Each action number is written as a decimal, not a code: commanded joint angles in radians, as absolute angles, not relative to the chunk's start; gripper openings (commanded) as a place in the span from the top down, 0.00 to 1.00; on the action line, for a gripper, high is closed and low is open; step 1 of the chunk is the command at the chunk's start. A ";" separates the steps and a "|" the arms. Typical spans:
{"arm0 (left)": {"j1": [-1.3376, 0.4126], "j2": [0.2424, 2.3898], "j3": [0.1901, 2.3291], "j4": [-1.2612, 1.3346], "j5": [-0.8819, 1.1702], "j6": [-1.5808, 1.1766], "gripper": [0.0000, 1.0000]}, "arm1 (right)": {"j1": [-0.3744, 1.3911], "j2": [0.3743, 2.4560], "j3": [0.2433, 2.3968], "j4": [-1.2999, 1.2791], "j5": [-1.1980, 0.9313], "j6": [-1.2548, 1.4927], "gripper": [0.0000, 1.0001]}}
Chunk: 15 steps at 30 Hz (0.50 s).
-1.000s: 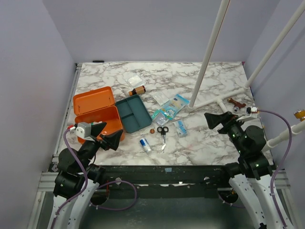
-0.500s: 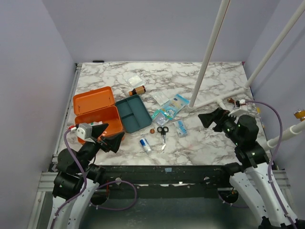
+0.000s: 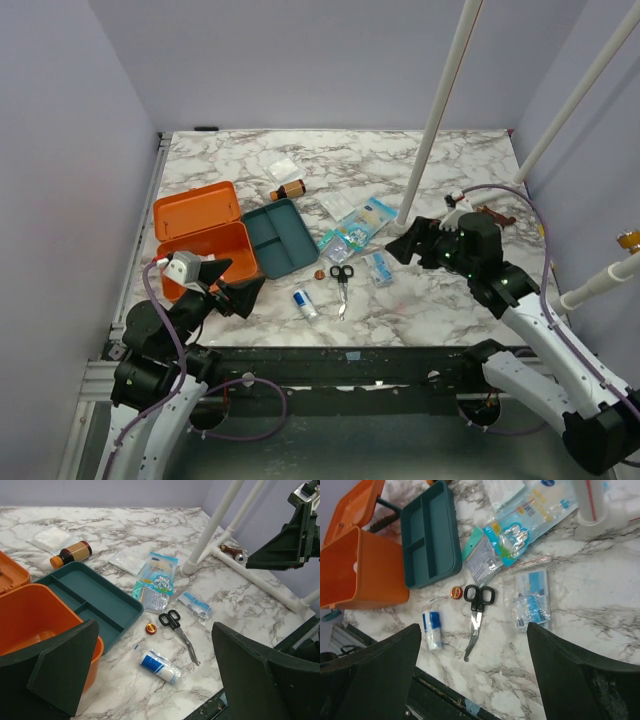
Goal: Organize the medicine kit
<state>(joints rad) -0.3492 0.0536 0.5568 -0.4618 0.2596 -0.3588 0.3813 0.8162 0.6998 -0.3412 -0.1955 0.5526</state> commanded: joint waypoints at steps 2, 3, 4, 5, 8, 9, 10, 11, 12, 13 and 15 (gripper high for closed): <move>-0.351 0.109 0.590 -0.498 0.271 -0.342 0.02 | 0.588 0.908 0.751 -0.334 -0.007 0.570 0.11; -0.351 0.114 0.591 -0.500 0.270 -0.342 0.01 | 0.620 0.931 0.757 -0.329 0.026 0.576 0.11; -0.351 0.117 0.591 -0.501 0.269 -0.342 0.02 | 0.653 0.946 0.762 -0.324 0.054 0.580 0.11; -0.351 0.121 0.591 -0.503 0.265 -0.344 0.01 | 0.683 0.970 0.769 -0.317 0.075 0.585 0.11; -0.351 0.130 0.592 -0.508 0.252 -0.346 0.01 | 0.792 1.052 0.804 -0.313 0.152 0.591 0.12; -0.351 0.133 0.592 -0.509 0.250 -0.347 0.01 | 0.824 1.085 0.818 -0.314 0.177 0.594 0.12; -0.351 0.135 0.591 -0.509 0.250 -0.347 0.01 | 0.860 1.118 0.835 -0.315 0.204 0.595 0.13; -0.351 0.136 0.591 -0.509 0.248 -0.348 0.01 | 0.888 1.144 0.847 -0.315 0.225 0.598 0.14; -0.351 0.138 0.592 -0.511 0.247 -0.348 0.01 | 0.920 1.175 0.862 -0.312 0.244 0.601 0.14; -0.351 0.139 0.592 -0.513 0.240 -0.350 0.01 | 0.951 1.201 0.875 -0.309 0.264 0.601 0.15; -0.351 0.138 0.592 -0.517 0.228 -0.351 0.01 | 1.005 1.258 0.909 -0.308 0.295 0.600 0.16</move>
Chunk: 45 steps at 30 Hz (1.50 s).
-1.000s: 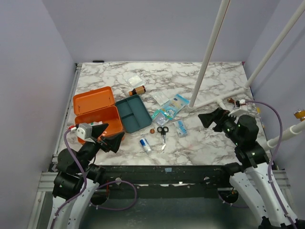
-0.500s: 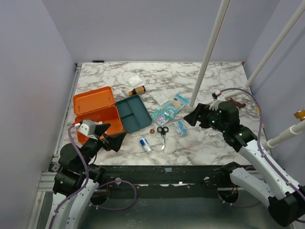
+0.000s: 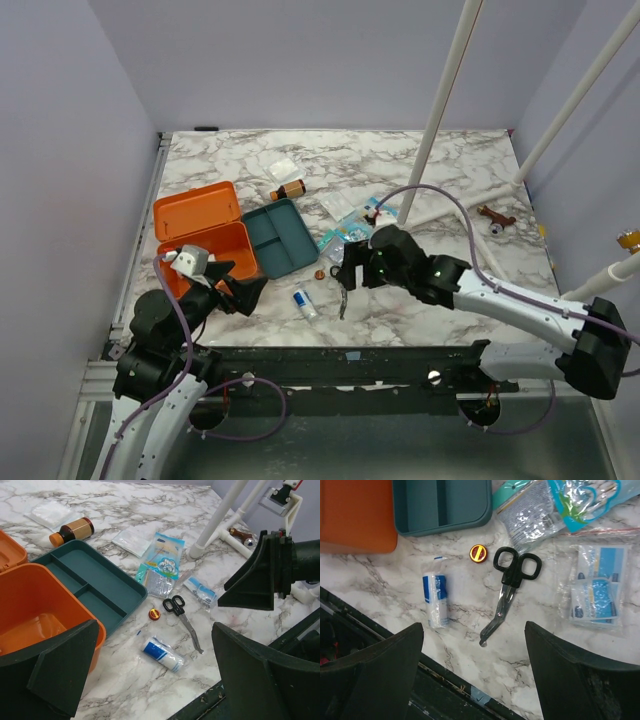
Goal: Organize the medicine kit
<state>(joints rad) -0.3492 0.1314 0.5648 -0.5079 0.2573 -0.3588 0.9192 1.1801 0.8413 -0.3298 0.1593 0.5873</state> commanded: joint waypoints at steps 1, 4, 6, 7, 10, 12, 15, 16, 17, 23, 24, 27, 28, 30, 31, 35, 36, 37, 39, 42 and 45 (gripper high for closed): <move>-0.351 0.138 0.593 -0.518 0.221 -0.352 0.01 | 1.028 1.294 0.924 -0.310 0.306 0.598 0.17; -0.350 0.134 0.595 -0.529 0.183 -0.357 0.02 | 1.094 1.381 0.971 -0.313 0.337 0.597 0.19; -0.350 0.130 0.597 -0.537 0.157 -0.360 0.01 | 1.120 1.426 0.987 -0.305 0.332 0.597 0.21; -0.349 0.125 0.597 -0.542 0.137 -0.363 0.01 | 1.131 1.445 0.994 -0.299 0.326 0.597 0.22; -0.350 0.119 0.600 -0.557 0.085 -0.371 0.02 | 1.156 1.503 1.009 -0.283 0.303 0.595 0.27; -0.349 0.115 0.601 -0.567 0.047 -0.378 0.02 | 1.172 1.540 1.020 -0.281 0.297 0.596 0.27; -0.348 0.107 0.600 -0.568 0.026 -0.380 0.02 | 1.195 1.599 1.043 -0.282 0.291 0.592 0.29; -0.348 0.106 0.600 -0.569 0.025 -0.380 0.01 | 1.201 1.617 1.051 -0.282 0.291 0.592 0.29; -0.348 0.105 0.599 -0.568 0.025 -0.380 0.01 | 1.208 1.637 1.059 -0.282 0.290 0.594 0.29; -0.345 0.106 0.599 -0.566 0.031 -0.381 0.01 | 1.223 1.729 1.109 -0.269 0.295 0.599 0.33; -0.345 0.106 0.600 -0.566 0.031 -0.380 0.01 | 1.225 1.742 1.117 -0.268 0.295 0.601 0.34; -0.345 0.108 0.598 -0.564 0.036 -0.382 0.01 | 1.224 1.778 1.135 -0.262 0.301 0.600 0.35; -0.345 0.108 0.597 -0.564 0.038 -0.382 0.02 | 1.225 1.788 1.141 -0.262 0.304 0.601 0.36; -0.345 0.110 0.598 -0.562 0.041 -0.382 0.01 | 1.224 1.808 1.150 -0.262 0.306 0.603 0.37; -0.345 0.111 0.598 -0.562 0.043 -0.381 0.02 | 1.225 1.817 1.154 -0.262 0.307 0.604 0.39; -0.345 0.110 0.598 -0.563 0.044 -0.380 0.02 | 1.224 1.843 1.166 -0.261 0.307 0.607 0.43; -0.346 0.110 0.598 -0.562 0.045 -0.381 0.01 | 1.224 1.848 1.169 -0.262 0.307 0.606 0.45; -0.345 0.108 0.598 -0.563 0.046 -0.380 0.01 | 1.224 1.853 1.170 -0.262 0.310 0.606 0.48; -0.345 0.108 0.598 -0.562 0.046 -0.381 0.02 | 1.224 1.860 1.173 -0.263 0.314 0.607 0.52; -0.345 0.105 0.597 -0.563 0.049 -0.381 0.02 | 1.224 1.870 1.177 -0.271 0.322 0.608 0.59; -0.345 0.105 0.597 -0.560 0.051 -0.380 0.02 | 1.227 1.873 1.178 -0.276 0.329 0.610 0.73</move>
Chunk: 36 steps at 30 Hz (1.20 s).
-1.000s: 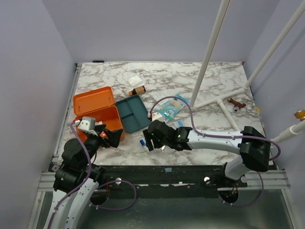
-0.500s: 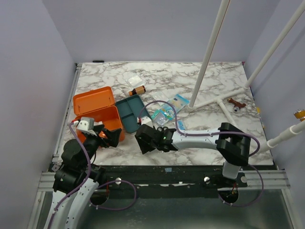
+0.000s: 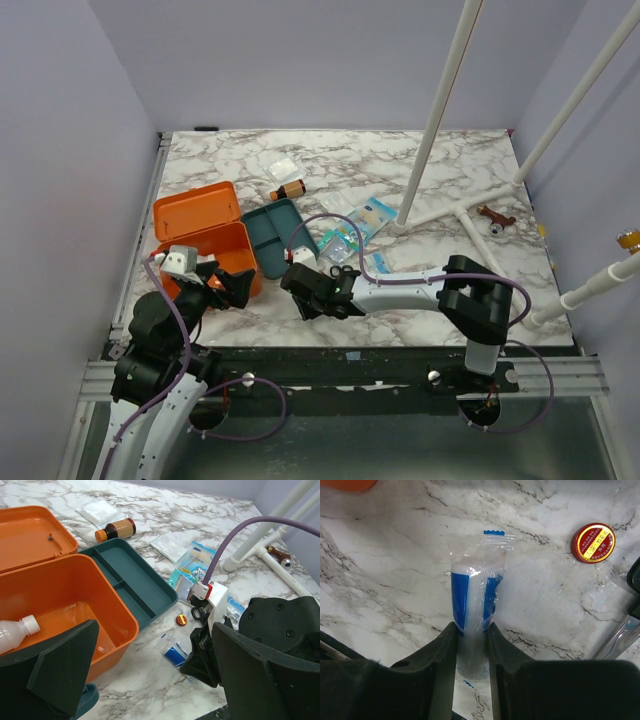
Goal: Organize the medicine kit
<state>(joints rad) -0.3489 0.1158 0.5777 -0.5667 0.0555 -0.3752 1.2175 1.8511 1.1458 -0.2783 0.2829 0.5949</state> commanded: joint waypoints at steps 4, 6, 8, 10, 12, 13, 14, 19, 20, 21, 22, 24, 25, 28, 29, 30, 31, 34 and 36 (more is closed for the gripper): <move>-0.345 0.101 0.596 -0.561 0.051 -0.382 0.01 | 1.229 1.849 1.177 -0.280 0.339 0.617 0.86; -0.345 0.101 0.596 -0.561 0.052 -0.382 0.01 | 1.230 1.830 1.182 -0.291 0.349 0.617 0.89; -0.345 0.099 0.597 -0.561 0.052 -0.382 0.01 | 1.230 1.805 1.187 -0.301 0.366 0.618 0.90; -0.345 0.097 0.596 -0.561 0.053 -0.382 0.02 | 1.231 1.780 1.189 -0.304 0.392 0.613 0.90; -0.345 0.096 0.596 -0.561 0.053 -0.382 0.01 | 1.230 1.766 1.195 -0.306 0.419 0.594 0.90; -0.345 0.095 0.596 -0.561 0.053 -0.382 0.01 | 1.231 1.764 1.205 -0.313 0.430 0.587 0.90; -0.345 0.094 0.596 -0.561 0.052 -0.382 0.02 | 1.230 1.764 1.214 -0.323 0.445 0.577 0.90; -0.345 0.094 0.596 -0.561 0.052 -0.382 0.02 | 1.221 1.769 1.263 -0.336 0.494 0.531 0.91; -0.345 0.094 0.595 -0.560 0.053 -0.382 0.02 | 1.216 1.773 1.276 -0.336 0.501 0.517 0.91; -0.345 0.094 0.596 -0.559 0.052 -0.382 0.02 | 1.208 1.776 1.286 -0.336 0.508 0.505 0.91; -0.345 0.094 0.595 -0.561 0.052 -0.382 0.02 | 1.199 1.781 1.299 -0.336 0.515 0.492 0.91; -0.344 0.094 0.596 -0.561 0.052 -0.382 0.01 | 1.170 1.794 1.327 -0.335 0.509 0.473 0.91; -0.345 0.094 0.596 -0.561 0.052 -0.382 0.01 | 1.155 1.801 1.338 -0.332 0.503 0.462 0.91; -0.345 0.094 0.595 -0.560 0.053 -0.382 0.02 | 1.117 1.838 1.386 -0.327 0.484 0.434 0.91; -0.345 0.094 0.595 -0.561 0.052 -0.382 0.01 | 1.103 1.856 1.401 -0.327 0.474 0.424 0.91; -0.345 0.094 0.596 -0.561 0.052 -0.381 0.01 | 1.091 1.870 1.418 -0.327 0.462 0.419 0.91; -0.345 0.094 0.597 -0.561 0.052 -0.380 0.02 | 1.079 1.885 1.434 -0.326 0.451 0.413 0.91; -0.345 0.094 0.596 -0.560 0.052 -0.380 0.01 | 1.046 1.928 1.473 -0.318 0.409 0.391 0.91; -0.345 0.095 0.596 -0.561 0.051 -0.380 0.01 | 1.029 1.959 1.501 -0.320 0.387 0.382 0.91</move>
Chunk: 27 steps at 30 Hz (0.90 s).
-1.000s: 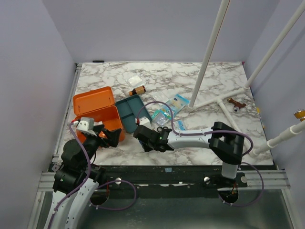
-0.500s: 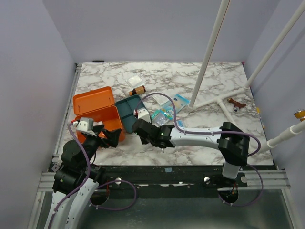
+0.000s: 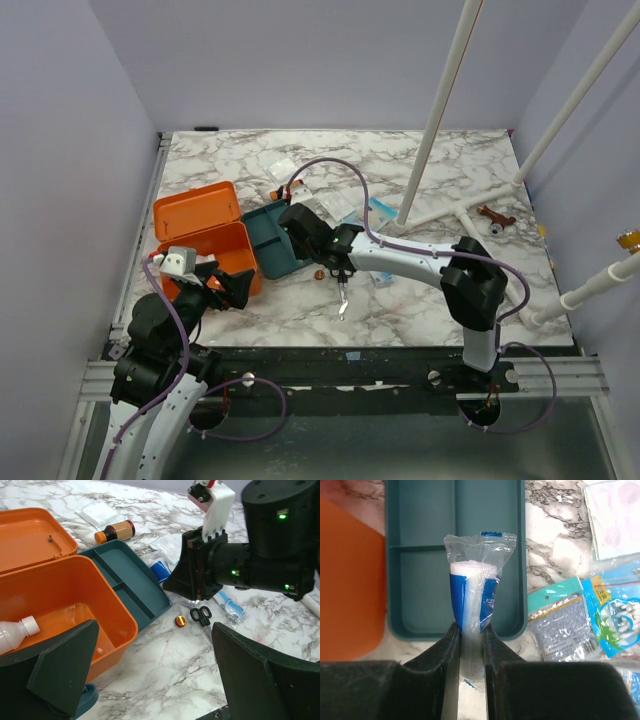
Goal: Organize the medicine kit
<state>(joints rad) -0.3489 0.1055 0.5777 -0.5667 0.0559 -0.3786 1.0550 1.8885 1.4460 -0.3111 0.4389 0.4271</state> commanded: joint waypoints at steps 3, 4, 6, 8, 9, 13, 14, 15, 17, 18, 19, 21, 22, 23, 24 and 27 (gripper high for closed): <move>-0.346 0.095 0.596 -0.561 0.051 -0.380 0.02 | 1.012 2.009 1.534 -0.319 0.365 0.373 0.91; -0.345 0.095 0.597 -0.561 0.052 -0.380 0.01 | 1.008 2.025 1.544 -0.321 0.357 0.370 0.91; -0.345 0.096 0.596 -0.561 0.052 -0.380 0.01 | 1.003 2.052 1.558 -0.321 0.348 0.365 0.91; -0.345 0.097 0.596 -0.561 0.052 -0.380 0.01 | 1.000 2.077 1.565 -0.322 0.339 0.364 0.91; -0.345 0.097 0.596 -0.561 0.052 -0.380 0.02 | 1.001 2.088 1.566 -0.323 0.339 0.364 0.91; -0.345 0.100 0.595 -0.559 0.055 -0.380 0.01 | 0.995 2.119 1.563 -0.322 0.329 0.369 0.91; -0.345 0.102 0.595 -0.560 0.057 -0.380 0.02 | 0.995 2.125 1.563 -0.321 0.327 0.368 0.91; -0.345 0.103 0.595 -0.560 0.058 -0.380 0.01 | 0.993 2.132 1.562 -0.319 0.327 0.367 0.91; -0.345 0.106 0.595 -0.558 0.060 -0.380 0.01 | 0.988 2.145 1.564 -0.319 0.325 0.364 0.91; -0.345 0.106 0.594 -0.558 0.059 -0.380 0.01 | 0.986 2.150 1.566 -0.318 0.321 0.364 0.91; -0.345 0.106 0.594 -0.558 0.062 -0.380 0.02 | 0.986 2.156 1.565 -0.314 0.317 0.359 0.91; -0.345 0.108 0.594 -0.558 0.061 -0.380 0.01 | 0.984 2.169 1.568 -0.301 0.317 0.349 0.91; -0.345 0.109 0.594 -0.558 0.061 -0.380 0.02 | 0.980 2.177 1.576 -0.299 0.317 0.346 0.91; -0.345 0.110 0.594 -0.558 0.062 -0.380 0.01 | 0.977 2.184 1.584 -0.299 0.316 0.344 0.91; -0.345 0.111 0.595 -0.558 0.061 -0.380 0.02 | 0.973 2.191 1.593 -0.299 0.318 0.344 0.91; -0.346 0.111 0.594 -0.557 0.060 -0.380 0.02 | 0.957 2.207 1.616 -0.296 0.310 0.341 0.91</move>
